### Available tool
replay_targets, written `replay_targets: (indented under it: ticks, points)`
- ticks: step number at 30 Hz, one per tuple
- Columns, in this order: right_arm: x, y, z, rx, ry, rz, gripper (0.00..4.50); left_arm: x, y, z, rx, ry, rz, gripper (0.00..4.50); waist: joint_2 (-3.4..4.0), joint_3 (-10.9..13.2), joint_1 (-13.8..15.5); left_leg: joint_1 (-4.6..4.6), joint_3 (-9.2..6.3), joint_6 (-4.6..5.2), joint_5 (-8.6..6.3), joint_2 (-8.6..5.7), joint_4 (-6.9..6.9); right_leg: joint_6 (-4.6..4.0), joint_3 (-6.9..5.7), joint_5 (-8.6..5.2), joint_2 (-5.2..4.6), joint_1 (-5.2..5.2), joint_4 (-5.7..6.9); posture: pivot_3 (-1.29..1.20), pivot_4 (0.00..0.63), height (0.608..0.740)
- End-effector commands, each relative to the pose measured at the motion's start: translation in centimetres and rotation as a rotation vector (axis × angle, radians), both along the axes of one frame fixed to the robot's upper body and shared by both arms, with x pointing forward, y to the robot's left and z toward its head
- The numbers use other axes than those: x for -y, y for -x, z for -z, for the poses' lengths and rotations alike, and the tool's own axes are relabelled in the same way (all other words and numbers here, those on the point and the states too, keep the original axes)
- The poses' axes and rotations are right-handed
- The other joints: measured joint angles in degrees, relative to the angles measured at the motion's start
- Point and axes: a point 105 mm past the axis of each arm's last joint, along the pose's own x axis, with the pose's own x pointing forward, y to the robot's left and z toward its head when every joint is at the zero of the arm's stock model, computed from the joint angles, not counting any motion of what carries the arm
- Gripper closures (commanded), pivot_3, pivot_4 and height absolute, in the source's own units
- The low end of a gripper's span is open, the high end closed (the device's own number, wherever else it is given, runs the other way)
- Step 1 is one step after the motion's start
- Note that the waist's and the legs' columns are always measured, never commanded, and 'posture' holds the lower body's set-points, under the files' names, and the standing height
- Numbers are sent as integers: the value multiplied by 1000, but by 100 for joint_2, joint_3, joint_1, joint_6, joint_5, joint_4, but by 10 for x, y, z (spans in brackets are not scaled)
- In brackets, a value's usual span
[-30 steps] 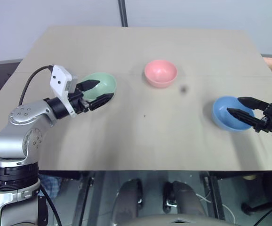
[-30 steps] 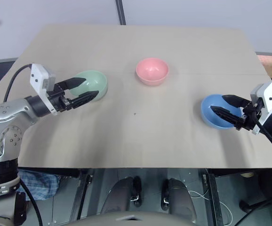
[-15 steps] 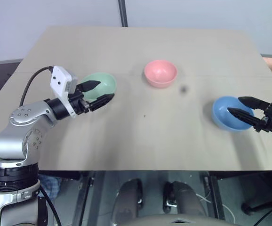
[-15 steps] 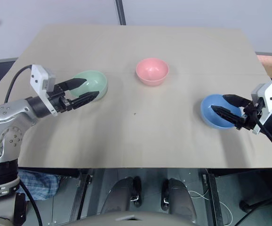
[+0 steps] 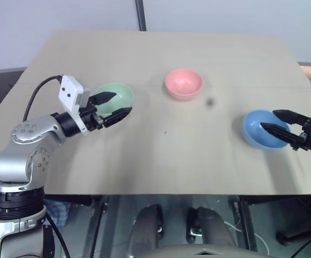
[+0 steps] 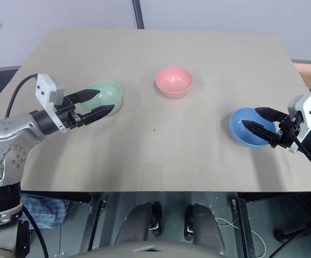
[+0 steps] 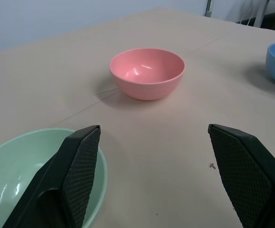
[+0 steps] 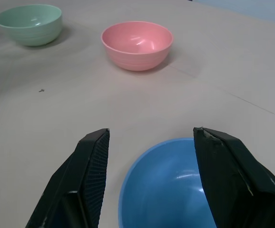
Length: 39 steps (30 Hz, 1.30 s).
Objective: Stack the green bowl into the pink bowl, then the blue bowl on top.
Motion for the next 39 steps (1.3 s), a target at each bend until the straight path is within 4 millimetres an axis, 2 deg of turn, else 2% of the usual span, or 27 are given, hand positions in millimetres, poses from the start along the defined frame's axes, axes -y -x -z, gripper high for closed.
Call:
replay_targets:
  ticks: [1,5,6,7,8,9,11,15,19,25,31,39]
  points:
    - [-3,-1,-10,35,34,-22,1418,3,6,-13,54,-8,21,680,0,0,-1,2,0,0,0,0,0,0,0,0,0,1,0,0,150,740]
    - [-31,-20,-22,50,31,-67,1418,6,7,-10,35,-15,48,680,1,0,-59,16,5,0,0,2,1,0,6,0,0,10,5,0,150,740]
    - [-37,-22,-23,50,35,-86,881,7,6,-10,34,-5,51,680,1,0,-59,22,4,-1,0,3,1,0,6,0,1,15,8,0,150,740]
    - [-40,-23,-23,49,38,-100,608,7,6,-11,33,4,52,680,1,0,-53,30,3,-1,0,4,0,-1,4,-1,1,22,8,0,150,740]
    - [-47,-26,-22,52,56,-122,136,8,6,-11,28,12,58,680,1,0,-41,34,2,-1,0,5,-1,-1,3,-1,2,26,7,0,150,740]
    - [-53,-30,-21,55,68,-136,0,8,6,-11,25,15,61,271,1,0,-25,34,1,-1,0,5,-3,-2,3,-1,2,28,5,0,150,740]
    - [-66,-42,-21,67,90,-161,0,10,5,-11,17,25,71,37,1,0,-18,32,2,-1,1,3,-3,-1,3,-1,0,29,2,0,150,740]
    - [-96,-77,-19,119,185,-169,0,14,7,-10,6,33,91,37,1,0,-58,35,7,-2,1,2,0,-1,5,0,-1,29,3,0,150,740]
    - [-123,-104,-17,169,310,-199,0,16,8,-10,14,36,96,37,1,0,-123,37,6,-6,4,4,-1,-5,4,1,0,28,10,0,150,740]
    - [-156,-133,-16,226,479,-258,0,15,17,-15,19,60,108,37,2,0,-157,26,9,-6,4,2,0,-25,4,13,-3,23,3,0,150,740]
    - [-183,-153,-10,266,604,-293,0,9,25,-18,20,88,99,37,3,0,-175,27,8,-7,4,2,-1,-26,2,13,-4,22,5,0,150,740]
    - [-217,-164,-6,327,743,-360,0,7,33,-13,-12,72,108,37,4,1,-189,29,8,-8,5,3,-2,-27,3,14,-6,23,6,0,150,740]
